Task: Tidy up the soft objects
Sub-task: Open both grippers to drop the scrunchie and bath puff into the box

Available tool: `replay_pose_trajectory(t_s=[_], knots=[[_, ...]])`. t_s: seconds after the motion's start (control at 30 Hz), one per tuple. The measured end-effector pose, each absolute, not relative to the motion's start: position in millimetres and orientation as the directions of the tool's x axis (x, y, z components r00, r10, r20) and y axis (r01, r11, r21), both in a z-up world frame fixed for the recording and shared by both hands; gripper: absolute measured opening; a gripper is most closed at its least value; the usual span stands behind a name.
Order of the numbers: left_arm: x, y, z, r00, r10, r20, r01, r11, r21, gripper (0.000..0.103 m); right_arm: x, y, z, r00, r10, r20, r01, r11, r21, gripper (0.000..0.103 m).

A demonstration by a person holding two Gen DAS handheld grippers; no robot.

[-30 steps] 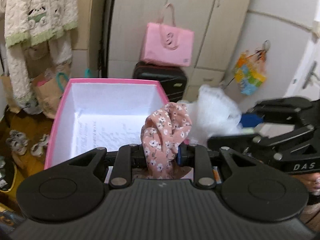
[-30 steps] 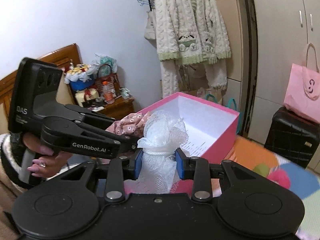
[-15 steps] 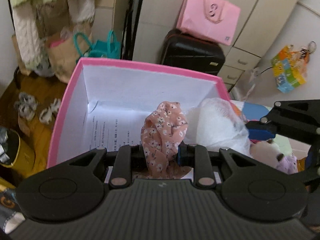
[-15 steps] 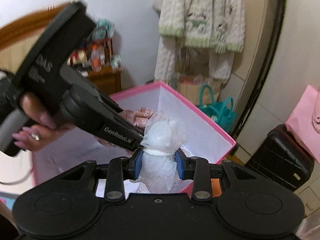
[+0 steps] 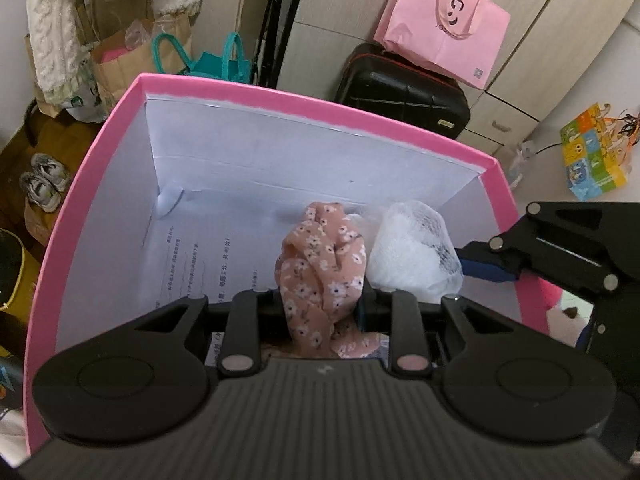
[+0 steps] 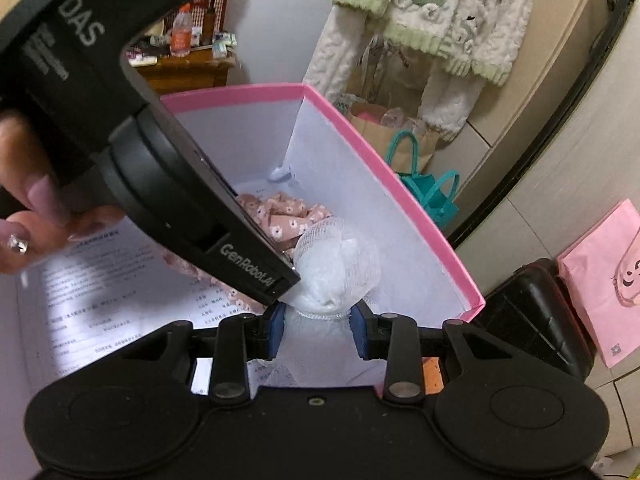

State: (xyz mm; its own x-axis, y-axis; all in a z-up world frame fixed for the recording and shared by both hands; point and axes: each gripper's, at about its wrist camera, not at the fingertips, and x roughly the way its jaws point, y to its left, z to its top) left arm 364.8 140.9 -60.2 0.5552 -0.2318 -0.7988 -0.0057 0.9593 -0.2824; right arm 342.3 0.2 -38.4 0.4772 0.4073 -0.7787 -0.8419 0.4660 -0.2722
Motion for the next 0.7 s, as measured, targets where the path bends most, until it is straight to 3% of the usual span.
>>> replay_pose_trajectory(t_s=[0.13,0.3,0.47,0.7], knots=[[364.3,142.9,-59.2,0.575,-0.185,-0.797,-0.033,0.968,-0.249,0.046,348.0,8.6,-43.7,0.473,0.383,-0.793,-0.843,0.459,-0.281,0.043],[354.4,145.6,-47.3,0.593,-0.191,-0.782,-0.014,0.969,-0.247,0.051,344.6,6.5,-44.2,0.480,0.405,-0.778,-0.840,0.469,-0.274,0.051],[336.4,142.8,-26.1,0.630,-0.202,-0.750,0.043,0.973,-0.225,0.060,337.4,-2.0,-34.7,0.480,0.438,-0.760,-0.834,0.495,-0.242,0.069],[308.8,138.7,9.1,0.668,-0.200,-0.716,0.098,0.978,-0.183,0.062,326.4,-19.4,-15.5,0.498,0.470,-0.729,-0.810,0.553,-0.196,0.076]])
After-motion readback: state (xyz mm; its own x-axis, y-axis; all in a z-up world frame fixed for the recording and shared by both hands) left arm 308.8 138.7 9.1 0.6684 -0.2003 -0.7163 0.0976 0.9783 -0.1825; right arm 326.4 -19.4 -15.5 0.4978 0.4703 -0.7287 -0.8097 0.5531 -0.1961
